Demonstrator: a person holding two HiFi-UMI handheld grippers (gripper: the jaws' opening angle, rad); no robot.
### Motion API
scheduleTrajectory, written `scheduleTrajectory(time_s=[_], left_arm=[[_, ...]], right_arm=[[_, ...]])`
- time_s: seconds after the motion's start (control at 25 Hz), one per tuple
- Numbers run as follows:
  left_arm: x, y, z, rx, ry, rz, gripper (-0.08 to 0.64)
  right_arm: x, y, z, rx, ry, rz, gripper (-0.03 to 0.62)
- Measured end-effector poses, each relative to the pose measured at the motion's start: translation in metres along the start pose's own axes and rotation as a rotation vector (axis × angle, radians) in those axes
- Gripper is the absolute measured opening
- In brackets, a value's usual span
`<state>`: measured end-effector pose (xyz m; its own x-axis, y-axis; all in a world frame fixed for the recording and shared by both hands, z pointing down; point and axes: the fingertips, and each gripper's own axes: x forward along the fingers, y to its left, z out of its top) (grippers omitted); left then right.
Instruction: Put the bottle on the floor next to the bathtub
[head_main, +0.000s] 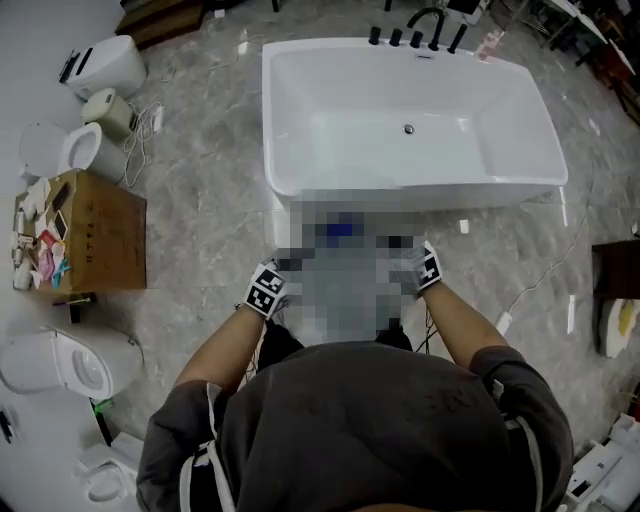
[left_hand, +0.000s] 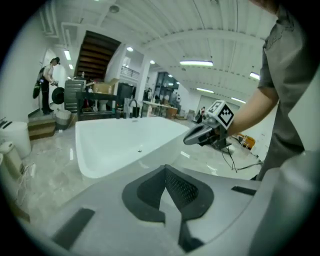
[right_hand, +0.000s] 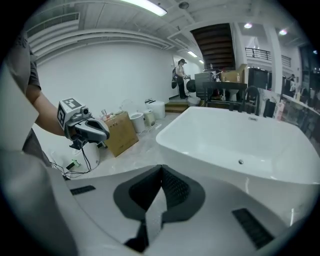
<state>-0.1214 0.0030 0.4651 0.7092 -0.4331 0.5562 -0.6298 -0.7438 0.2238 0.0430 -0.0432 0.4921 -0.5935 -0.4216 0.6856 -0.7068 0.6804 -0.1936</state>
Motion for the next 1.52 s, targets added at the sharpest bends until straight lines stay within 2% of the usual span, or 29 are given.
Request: scheduleTrajectory(time_s=[0.2,0.32,0.52,0.64,0.84,0.96,1.52], left_arm=[[-0.063,-0.002,0.077,-0.065,-0.168,0.074,0.005],[-0.090,-0.012,0.099,-0.082,-0.222,0.099,0.005],[-0.123,-0.005,0.127,-0.120,-0.295,0.168,0.005],[-0.133,-0.004,0.133,-0.127,-0.318,0.177,0.005],[-0.133,0.002,0.137,-0.177,-0.333,0.189,0.005],[-0.132,0.001,0.140,-0.164,-0.329,0.179,0.005],[-0.127,-0.004,0.142,-0.146,-0.334,0.161,0.005]], right_arm=[[-0.058,0.017,0.063,-0.052,-0.067,0.016,-0.008],[-0.090,0.026,0.082,-0.043,-0.097,0.025,-0.008],[-0.123,0.024,0.118,-0.058,-0.161,0.025,-0.008],[-0.136,0.022,0.130,-0.063,-0.189,0.027,-0.008],[-0.141,0.013,0.132,-0.012,-0.223,0.040,-0.008],[-0.132,0.013,0.130,0.010,-0.215,0.051,-0.009],[-0.124,0.020,0.129,-0.015,-0.198,0.058,-0.011]])
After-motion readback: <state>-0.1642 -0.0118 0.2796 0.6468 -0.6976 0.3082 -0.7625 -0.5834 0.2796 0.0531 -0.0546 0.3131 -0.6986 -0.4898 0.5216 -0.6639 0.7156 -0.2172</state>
